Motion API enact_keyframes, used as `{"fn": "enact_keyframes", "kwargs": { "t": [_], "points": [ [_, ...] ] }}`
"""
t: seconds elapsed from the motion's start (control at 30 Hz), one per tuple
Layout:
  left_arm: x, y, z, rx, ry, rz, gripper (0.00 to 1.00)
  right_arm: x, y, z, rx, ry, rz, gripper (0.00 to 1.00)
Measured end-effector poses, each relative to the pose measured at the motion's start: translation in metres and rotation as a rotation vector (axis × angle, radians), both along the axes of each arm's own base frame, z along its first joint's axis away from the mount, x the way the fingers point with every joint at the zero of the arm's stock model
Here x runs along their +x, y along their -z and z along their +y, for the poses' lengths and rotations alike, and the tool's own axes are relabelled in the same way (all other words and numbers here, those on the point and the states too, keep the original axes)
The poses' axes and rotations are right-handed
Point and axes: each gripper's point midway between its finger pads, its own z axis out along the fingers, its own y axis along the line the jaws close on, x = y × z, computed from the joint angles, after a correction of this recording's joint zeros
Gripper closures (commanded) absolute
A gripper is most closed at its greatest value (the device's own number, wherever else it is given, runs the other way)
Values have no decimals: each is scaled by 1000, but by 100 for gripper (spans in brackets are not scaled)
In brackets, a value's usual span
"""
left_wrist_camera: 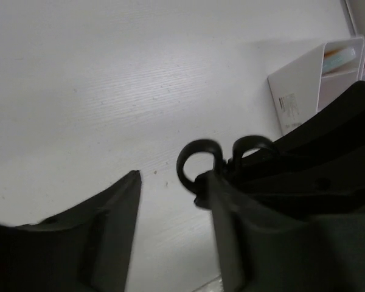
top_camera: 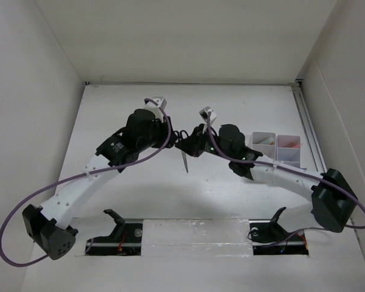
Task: Sort the stationery into containers
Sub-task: Place the scissors in the storage box.
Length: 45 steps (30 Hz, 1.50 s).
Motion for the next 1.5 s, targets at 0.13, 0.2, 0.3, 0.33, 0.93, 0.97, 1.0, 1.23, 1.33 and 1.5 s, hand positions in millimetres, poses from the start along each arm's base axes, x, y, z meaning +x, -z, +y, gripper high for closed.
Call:
{"fn": "enact_keyframes", "kwargs": {
  "t": [0.13,0.2,0.3,0.33,0.93,0.97,1.0,1.23,1.33,1.5],
  "points": [
    [0,-8,8,-14,-44,-21,0,15,-2,-12,-4,73,-2,100],
    [-1,-19,17,-32,-89,-53,0,25,-4,-28,-16,156,-1,100],
    [-1,-33,37,-46,-196,-96,0,33,-13,-71,-39,341,-4,100],
    [-1,-35,45,-41,-233,-101,0,35,-18,-90,-43,427,-6,100],
    [-15,29,85,131,-332,-33,0,-9,42,-390,-288,1717,274,100],
    [-15,29,85,130,-328,-33,0,-10,42,-393,-293,1735,268,100],
    [-15,29,84,128,-323,-34,0,-12,41,-397,-309,1759,258,100],
    [-18,26,80,109,-291,-40,0,-10,43,-406,-368,1856,252,100],
    [-19,24,78,101,-281,-43,0,-9,45,-409,-386,1902,250,100],
    [-21,24,76,92,-263,-46,0,-5,43,-411,-394,1977,247,100]
  ]
}}
